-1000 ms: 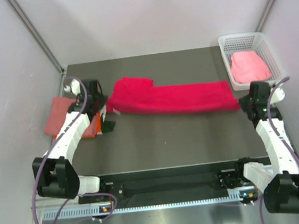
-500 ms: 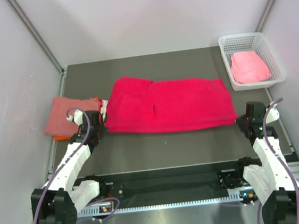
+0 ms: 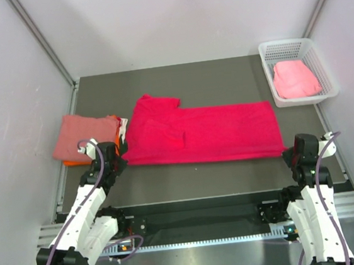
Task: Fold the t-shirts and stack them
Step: Fold the tshirt
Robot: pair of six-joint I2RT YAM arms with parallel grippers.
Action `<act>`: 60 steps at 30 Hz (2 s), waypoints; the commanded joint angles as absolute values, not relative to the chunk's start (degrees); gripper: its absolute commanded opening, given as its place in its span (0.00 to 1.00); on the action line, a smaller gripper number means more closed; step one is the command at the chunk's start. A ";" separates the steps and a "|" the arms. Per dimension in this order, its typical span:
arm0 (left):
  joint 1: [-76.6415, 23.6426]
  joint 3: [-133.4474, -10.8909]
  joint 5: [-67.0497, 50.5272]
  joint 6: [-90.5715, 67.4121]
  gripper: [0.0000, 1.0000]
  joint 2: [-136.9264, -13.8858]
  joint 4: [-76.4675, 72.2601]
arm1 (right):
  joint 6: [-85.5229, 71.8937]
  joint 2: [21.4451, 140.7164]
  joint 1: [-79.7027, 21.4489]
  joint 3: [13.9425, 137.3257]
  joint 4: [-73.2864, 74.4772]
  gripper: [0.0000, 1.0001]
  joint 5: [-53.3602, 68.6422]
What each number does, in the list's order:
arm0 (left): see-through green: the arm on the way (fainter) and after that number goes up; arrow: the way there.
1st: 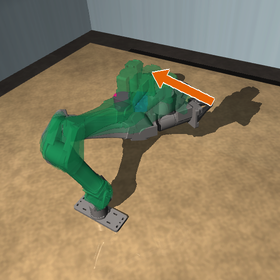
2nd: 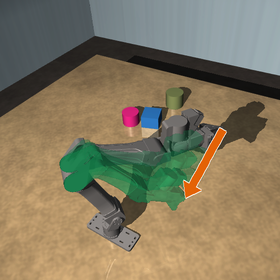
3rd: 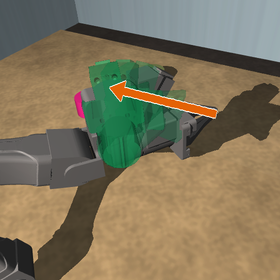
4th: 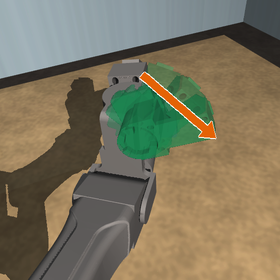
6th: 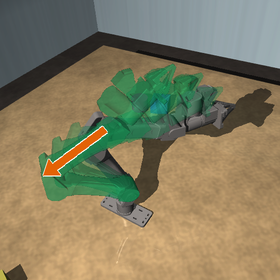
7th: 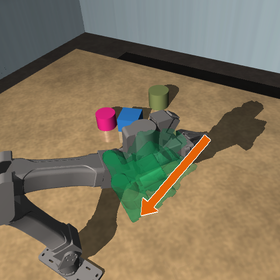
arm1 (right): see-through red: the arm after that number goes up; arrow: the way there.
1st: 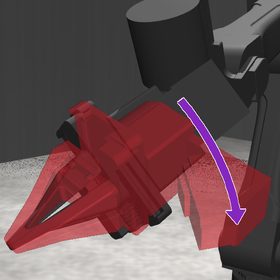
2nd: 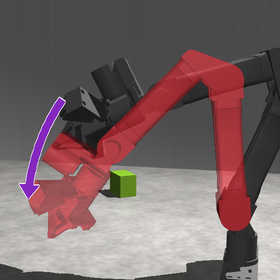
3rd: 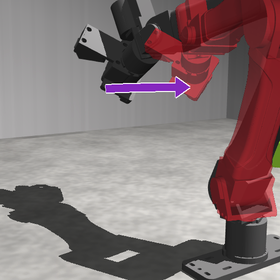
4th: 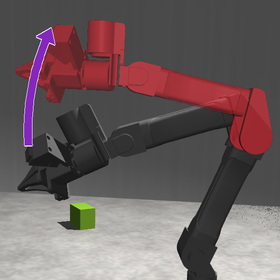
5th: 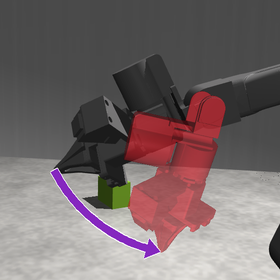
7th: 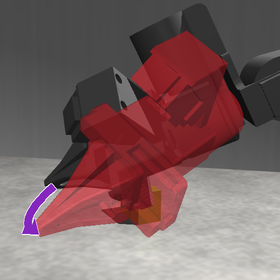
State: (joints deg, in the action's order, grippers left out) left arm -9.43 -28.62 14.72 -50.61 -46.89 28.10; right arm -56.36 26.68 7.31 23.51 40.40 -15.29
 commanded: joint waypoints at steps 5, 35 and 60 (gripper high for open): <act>-9.14 -28.48 16.00 -50.10 0.00 -45.09 31.11 | -55.63 23.74 8.00 25.40 47.72 0.02 -20.56; -9.14 -35.17 13.01 -51.41 0.00 -54.59 25.75 | -60.46 32.08 8.00 28.74 42.36 0.00 -23.72; -9.23 -46.57 0.73 -40.00 0.90 -50.17 25.59 | -29.99 42.13 7.47 41.83 27.96 0.61 -7.40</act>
